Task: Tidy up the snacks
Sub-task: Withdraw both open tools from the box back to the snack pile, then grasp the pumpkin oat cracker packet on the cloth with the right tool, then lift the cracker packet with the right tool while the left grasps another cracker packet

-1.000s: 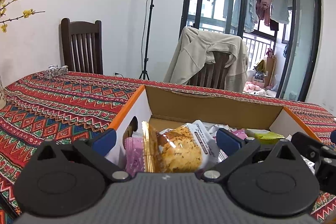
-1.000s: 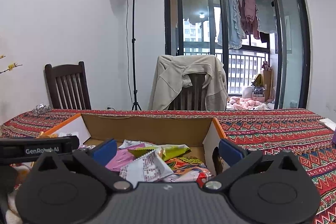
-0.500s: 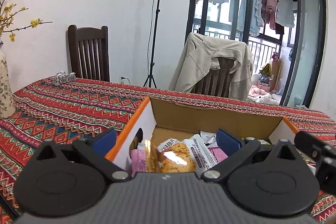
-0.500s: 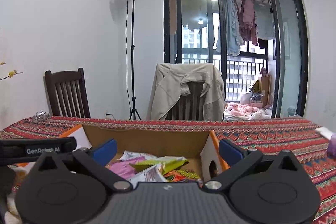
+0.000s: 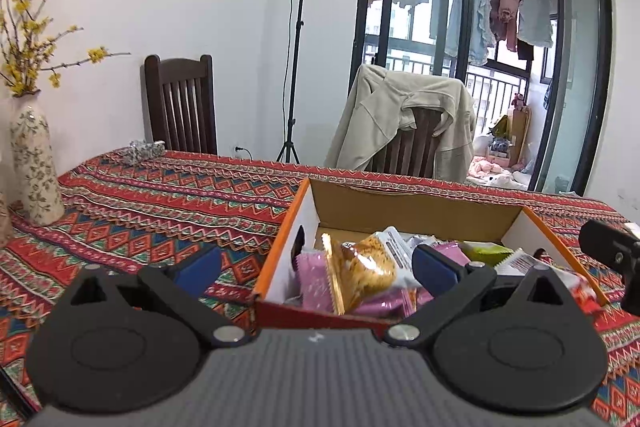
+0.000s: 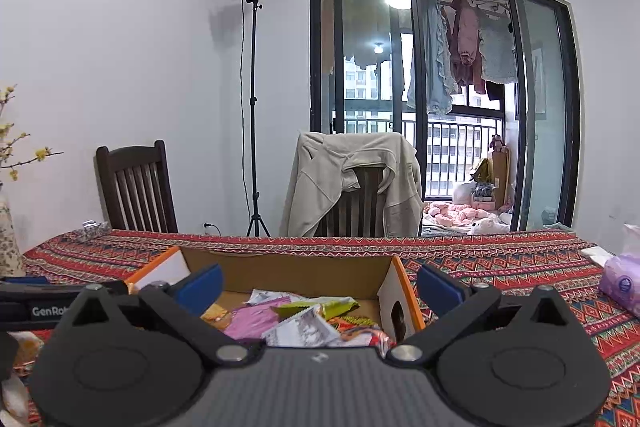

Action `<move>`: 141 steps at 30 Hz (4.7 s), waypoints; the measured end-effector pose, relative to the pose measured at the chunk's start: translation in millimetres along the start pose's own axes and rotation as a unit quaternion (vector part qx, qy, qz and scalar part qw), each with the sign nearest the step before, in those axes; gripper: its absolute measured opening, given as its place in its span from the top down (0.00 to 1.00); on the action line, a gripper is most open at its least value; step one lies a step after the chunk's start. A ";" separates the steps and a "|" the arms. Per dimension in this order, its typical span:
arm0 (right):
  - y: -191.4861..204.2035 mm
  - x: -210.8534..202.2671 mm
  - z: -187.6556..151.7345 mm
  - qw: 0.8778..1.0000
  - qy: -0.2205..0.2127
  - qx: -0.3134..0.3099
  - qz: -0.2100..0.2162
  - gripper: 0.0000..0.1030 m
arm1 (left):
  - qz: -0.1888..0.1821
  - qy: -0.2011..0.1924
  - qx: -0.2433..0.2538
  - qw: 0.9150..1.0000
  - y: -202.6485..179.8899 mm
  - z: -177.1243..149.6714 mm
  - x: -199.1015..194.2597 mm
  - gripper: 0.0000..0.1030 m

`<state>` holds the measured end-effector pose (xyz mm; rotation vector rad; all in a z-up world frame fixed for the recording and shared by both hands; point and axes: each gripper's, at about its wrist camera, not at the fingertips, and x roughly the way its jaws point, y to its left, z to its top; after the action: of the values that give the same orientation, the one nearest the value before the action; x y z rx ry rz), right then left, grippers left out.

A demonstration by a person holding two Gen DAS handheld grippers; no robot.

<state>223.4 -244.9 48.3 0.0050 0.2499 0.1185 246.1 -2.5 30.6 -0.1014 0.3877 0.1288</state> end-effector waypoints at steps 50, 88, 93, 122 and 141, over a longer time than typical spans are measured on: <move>44.4 -2.9 -106.9 0.969 0.240 -0.029 0.044 0.00 | -0.027 0.103 0.009 0.994 56.1 -95.8 -44.6 0.00; -42.7 -18.1 -83.6 0.989 0.142 0.007 -0.036 0.59 | -0.031 0.113 -0.009 0.993 63.1 -97.8 -40.9 0.00; -51.9 -16.8 -91.7 0.989 0.138 0.037 -0.028 0.59 | -0.028 0.119 -0.007 0.992 61.9 -97.6 -39.0 0.00; -69.3 -16.7 -93.5 0.987 0.125 0.097 0.001 0.59 | 0.004 0.187 0.016 0.982 -76.8 -71.3 17.8 0.00; -73.0 -20.4 -93.9 0.987 0.118 0.107 0.013 0.59 | 0.046 0.184 0.019 0.982 -96.4 -79.4 33.7 0.26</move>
<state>189.1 -320.7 -39.0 0.2082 0.4991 0.1187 261.6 -103.8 -48.4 -0.0696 0.7639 0.1947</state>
